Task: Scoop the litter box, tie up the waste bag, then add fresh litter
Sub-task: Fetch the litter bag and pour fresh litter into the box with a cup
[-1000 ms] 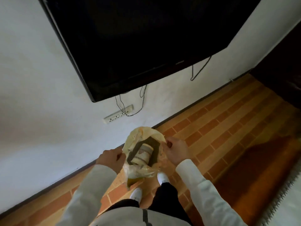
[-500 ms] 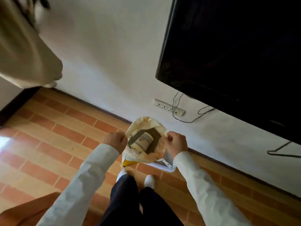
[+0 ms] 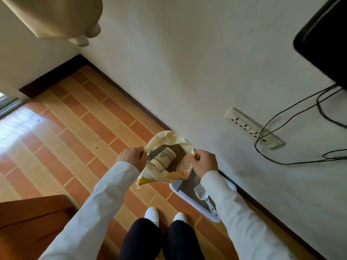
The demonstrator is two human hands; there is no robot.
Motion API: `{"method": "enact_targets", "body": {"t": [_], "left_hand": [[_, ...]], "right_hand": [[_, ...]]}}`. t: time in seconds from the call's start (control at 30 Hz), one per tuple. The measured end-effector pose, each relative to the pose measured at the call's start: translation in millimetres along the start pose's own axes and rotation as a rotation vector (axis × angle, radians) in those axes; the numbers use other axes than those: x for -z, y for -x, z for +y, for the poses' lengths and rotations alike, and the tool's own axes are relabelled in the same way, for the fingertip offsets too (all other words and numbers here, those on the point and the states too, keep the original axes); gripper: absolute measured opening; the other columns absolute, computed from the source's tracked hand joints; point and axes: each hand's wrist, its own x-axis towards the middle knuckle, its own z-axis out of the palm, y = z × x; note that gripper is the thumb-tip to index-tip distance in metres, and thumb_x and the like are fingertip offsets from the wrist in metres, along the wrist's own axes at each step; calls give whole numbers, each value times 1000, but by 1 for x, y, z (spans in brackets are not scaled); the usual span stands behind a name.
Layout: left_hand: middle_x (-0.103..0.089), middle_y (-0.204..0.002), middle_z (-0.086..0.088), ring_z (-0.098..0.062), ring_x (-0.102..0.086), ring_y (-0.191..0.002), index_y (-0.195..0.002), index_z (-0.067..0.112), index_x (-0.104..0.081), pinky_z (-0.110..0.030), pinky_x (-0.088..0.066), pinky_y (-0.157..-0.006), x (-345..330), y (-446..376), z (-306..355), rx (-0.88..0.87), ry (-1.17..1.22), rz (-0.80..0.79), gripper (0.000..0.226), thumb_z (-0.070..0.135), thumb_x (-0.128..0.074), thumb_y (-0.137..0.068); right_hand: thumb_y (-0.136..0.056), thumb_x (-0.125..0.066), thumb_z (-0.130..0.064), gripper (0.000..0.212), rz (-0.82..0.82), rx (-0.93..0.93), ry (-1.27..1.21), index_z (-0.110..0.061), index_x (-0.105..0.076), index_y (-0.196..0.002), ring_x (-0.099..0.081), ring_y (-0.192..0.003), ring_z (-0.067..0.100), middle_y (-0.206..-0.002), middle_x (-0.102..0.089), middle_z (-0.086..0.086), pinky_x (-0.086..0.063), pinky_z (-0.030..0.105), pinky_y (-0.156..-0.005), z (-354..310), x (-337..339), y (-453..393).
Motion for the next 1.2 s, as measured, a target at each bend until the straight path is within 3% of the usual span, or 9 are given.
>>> {"method": "enact_targets", "body": {"t": [0.23, 0.33, 0.6, 0.93, 1.03, 1.13, 1.2], "left_hand": [[-40, -49, -4, -26, -36, -49, -60, 10, -46, -25, -25, -44, -140, -78, -59, 20, 102, 96, 27, 13, -44, -87], [-42, -49, -4, -26, -36, -49, -61, 9, -48, -25, -28, -45, -202, -111, -85, 9, 133, 130, 27, 13, -46, -88], [-39, -45, -1, -23, -33, -42, -59, 11, -48, -25, -28, -45, -337, -163, -142, -112, 163, 203, 32, 16, -48, -90], [-42, -44, -4, -23, -35, -41, -59, 7, -51, -33, -36, -44, -417, -150, -158, -209, 158, 208, 33, 16, -48, -91], [-38, -43, 0, -22, -33, -40, -56, 14, -43, -30, -33, -43, -427, -145, -153, -259, 142, 236, 35, 17, -48, -91], [-32, -41, 4, -19, -30, -38, -54, 18, -39, -23, -26, -43, -439, -140, -150, -292, 138, 260, 37, 18, -49, -90], [-30, -41, 5, -18, -28, -38, -53, 19, -36, -23, -23, -42, -445, -136, -149, -317, 133, 280, 39, 18, -49, -90]], "right_hand": [[-87, -60, -28, 25, -26, 53, 39, -12, -60, -68, -57, -59, 22, -64, -63, 5, -46, 26, -51, 73, -131, -98], [-89, -60, -29, 24, -39, 89, 48, -21, -57, -67, -56, -58, 10, -61, -58, -6, -37, 15, -49, 109, -187, -139], [-91, -58, -35, 31, -32, 208, 123, -28, -47, -62, -51, -58, 3, -61, -54, -12, -33, 15, -50, 192, -296, -205], [-91, -57, -39, 19, -13, 283, 119, -29, -55, -76, -59, -70, 7, -70, -59, -13, -38, 16, -53, 266, -346, -206], [-90, -60, -36, 12, 74, 322, 90, -25, -58, -93, -61, -83, 10, -90, -63, -8, -49, 21, -65, 270, -346, -196], [-86, -66, -29, 25, 263, 472, -25, -18, -56, -106, -55, -91, 10, -104, -58, -1, -50, 22, -73, 263, -341, -180], [-85, -67, -28, 24, 256, 631, -14, -14, -57, -102, -56, -86, 10, -99, -60, 1, -52, 21, -72, 251, -340, -172]]}}
